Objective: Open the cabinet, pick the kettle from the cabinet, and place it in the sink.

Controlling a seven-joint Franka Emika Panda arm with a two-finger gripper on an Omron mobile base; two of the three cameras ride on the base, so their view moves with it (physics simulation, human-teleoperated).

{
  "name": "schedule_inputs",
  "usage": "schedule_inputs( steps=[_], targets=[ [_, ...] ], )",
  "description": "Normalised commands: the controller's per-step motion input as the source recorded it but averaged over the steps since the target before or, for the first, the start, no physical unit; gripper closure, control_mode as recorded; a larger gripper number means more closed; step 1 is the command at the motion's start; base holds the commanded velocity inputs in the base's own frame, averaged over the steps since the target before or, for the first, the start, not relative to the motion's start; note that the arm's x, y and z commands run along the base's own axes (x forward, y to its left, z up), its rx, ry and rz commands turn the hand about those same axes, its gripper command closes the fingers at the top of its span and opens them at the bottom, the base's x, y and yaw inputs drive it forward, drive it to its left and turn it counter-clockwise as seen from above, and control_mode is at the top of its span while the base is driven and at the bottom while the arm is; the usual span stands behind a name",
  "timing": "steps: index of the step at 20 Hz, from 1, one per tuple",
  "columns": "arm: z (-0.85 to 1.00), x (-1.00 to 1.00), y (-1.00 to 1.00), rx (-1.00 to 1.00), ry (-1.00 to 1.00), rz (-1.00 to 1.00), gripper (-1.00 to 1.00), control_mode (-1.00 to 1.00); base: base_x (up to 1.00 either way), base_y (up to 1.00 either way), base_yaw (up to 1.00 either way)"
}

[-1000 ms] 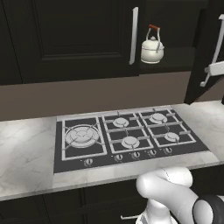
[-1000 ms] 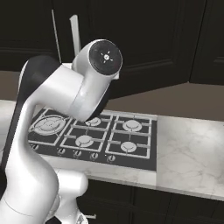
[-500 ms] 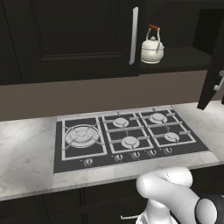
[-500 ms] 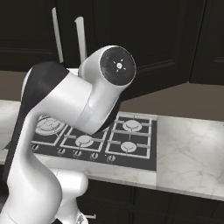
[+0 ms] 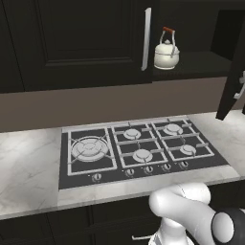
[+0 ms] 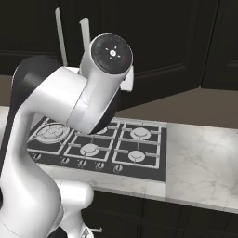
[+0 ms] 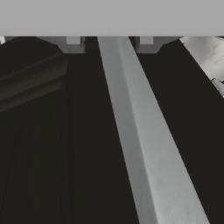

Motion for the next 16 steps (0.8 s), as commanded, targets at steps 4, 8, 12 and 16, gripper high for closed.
schedule_inputs(
  steps=[4,8,12,16],
  targets=[
    [-0.01,-0.26,-0.26,0.04,0.00,0.00,-1.00,-1.00,0.00,0.00,0.00],
    [-0.09,-0.37,-0.11,0.00,0.00,-0.01,-1.00,-1.00,0.00,0.00,0.00],
    [-0.08,-0.35,0.20,0.00,0.05,-0.14,-1.00,-1.00,0.00,0.00,0.00],
    [-0.05,-0.33,0.40,0.00,0.11,-0.25,-1.00,-1.00,0.00,0.00,0.00]
  ],
)
